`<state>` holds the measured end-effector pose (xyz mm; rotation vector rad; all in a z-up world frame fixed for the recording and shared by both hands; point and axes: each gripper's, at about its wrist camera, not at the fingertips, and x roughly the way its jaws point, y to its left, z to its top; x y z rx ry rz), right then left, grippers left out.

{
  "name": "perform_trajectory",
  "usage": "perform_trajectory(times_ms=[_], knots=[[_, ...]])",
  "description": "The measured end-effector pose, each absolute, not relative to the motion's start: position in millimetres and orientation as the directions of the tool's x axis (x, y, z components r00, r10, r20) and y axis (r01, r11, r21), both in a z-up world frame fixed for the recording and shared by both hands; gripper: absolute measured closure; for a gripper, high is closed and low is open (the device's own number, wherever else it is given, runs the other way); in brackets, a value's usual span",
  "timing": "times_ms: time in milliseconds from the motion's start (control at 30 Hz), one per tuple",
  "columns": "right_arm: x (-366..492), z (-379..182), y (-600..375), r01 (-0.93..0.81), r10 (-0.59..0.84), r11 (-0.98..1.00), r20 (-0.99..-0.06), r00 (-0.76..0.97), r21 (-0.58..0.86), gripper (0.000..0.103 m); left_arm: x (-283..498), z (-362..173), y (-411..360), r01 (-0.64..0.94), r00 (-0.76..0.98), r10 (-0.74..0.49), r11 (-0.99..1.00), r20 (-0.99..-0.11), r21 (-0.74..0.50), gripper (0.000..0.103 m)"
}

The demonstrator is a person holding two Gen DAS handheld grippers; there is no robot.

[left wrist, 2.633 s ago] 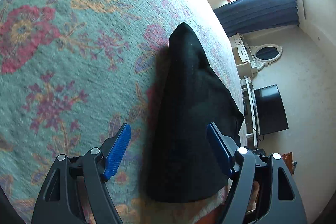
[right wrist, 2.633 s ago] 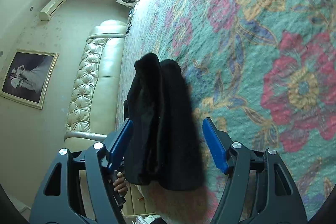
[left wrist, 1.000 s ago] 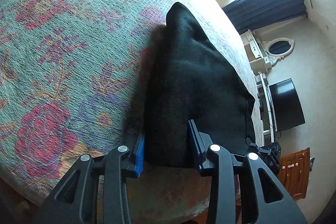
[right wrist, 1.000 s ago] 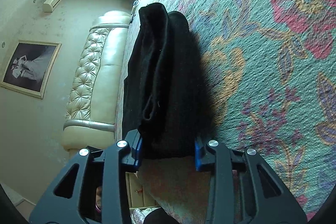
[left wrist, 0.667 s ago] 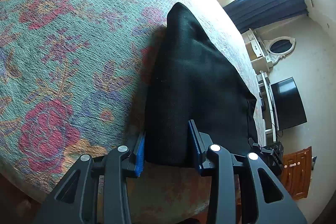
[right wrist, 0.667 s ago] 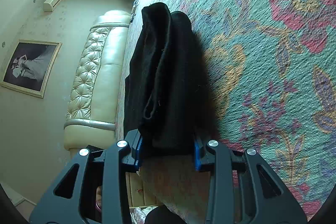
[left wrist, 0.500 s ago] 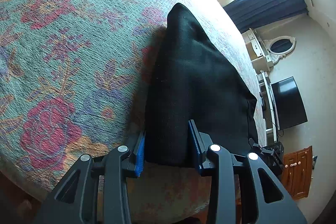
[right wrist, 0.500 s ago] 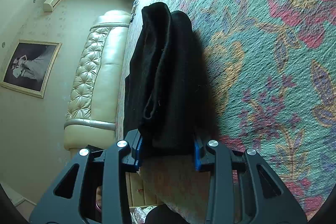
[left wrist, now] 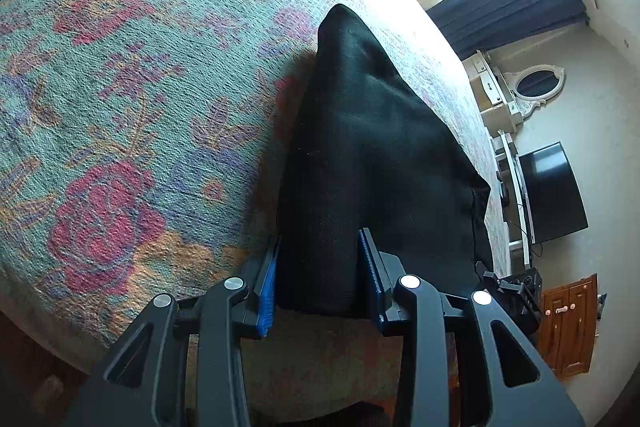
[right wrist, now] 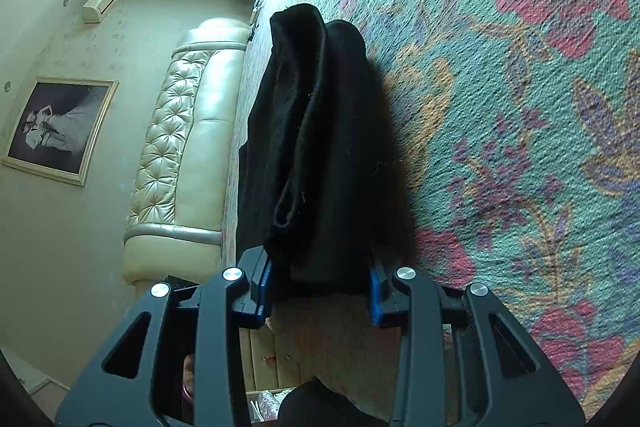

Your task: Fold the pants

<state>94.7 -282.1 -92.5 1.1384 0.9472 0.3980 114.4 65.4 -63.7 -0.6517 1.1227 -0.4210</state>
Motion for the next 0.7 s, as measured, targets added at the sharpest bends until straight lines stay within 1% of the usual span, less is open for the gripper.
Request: perform_trajectory(times_ms=[500, 600, 667, 700], knots=[[86.8, -100.4, -293.4, 0.188, 0.703, 0.394, -0.426, 0.57, 0.9, 0.068, 118.6, -66.5, 63.9, -0.013, 0.38, -0.623, 0.735, -0.684, -0.678, 0.065], [85.3, -105.8, -295.7, 0.192, 0.704, 0.385, -0.422, 0.572, 0.903, 0.068, 120.5, -70.4, 65.0, -0.014, 0.372, -0.639, 0.722, -0.673, -0.692, 0.059], [84.1, -109.4, -297.4, 0.195, 0.706, 0.374, -0.415, 0.574, 0.907, 0.067, 121.4, -74.8, 68.3, -0.021, 0.361, -0.67, 0.69, -0.649, -0.724, 0.05], [83.7, -110.6, -298.2, 0.194, 0.708, 0.368, -0.41, 0.575, 0.909, 0.066, 121.9, -77.7, 70.5, -0.025, 0.35, -0.685, 0.675, -0.639, -0.738, 0.048]])
